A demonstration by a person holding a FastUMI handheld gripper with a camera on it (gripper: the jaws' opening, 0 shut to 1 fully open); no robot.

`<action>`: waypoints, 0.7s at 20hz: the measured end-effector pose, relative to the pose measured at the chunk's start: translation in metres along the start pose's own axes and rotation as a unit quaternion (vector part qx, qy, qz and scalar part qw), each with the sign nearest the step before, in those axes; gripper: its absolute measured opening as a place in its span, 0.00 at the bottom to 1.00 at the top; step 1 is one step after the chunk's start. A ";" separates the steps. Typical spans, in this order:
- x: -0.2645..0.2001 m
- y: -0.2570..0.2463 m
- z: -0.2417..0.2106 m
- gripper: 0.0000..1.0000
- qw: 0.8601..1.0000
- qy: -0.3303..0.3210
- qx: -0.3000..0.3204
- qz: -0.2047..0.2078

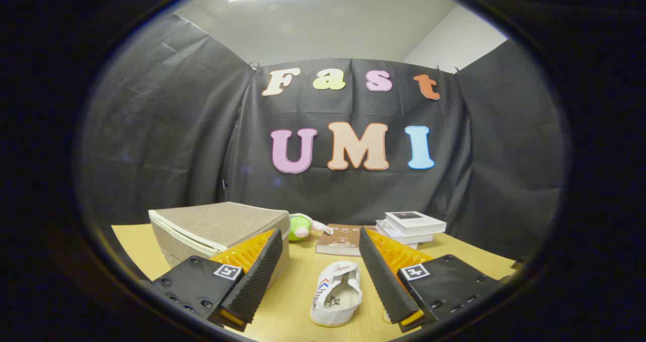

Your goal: Open the storage box then place both shoes into the box .Put the left shoe in first, then the right shoe, with the right side of both shoes facing outward in a uniform manner.

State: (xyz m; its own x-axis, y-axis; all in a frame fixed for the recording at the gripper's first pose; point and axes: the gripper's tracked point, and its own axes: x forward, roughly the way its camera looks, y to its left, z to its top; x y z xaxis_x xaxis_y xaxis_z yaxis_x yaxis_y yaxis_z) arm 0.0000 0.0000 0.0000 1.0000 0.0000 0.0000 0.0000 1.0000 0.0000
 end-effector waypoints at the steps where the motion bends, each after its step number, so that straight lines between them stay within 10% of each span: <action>1: -0.001 0.001 0.001 0.98 1.000 -0.003 0.003 0.003; 14: -0.003 0.002 0.014 0.97 0.999 -0.025 0.023 0.006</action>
State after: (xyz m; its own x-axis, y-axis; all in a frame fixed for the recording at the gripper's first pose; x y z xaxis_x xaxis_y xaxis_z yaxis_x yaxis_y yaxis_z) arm -0.0032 0.0021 0.0143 0.9986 0.0115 0.0509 -0.0139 0.9988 0.0464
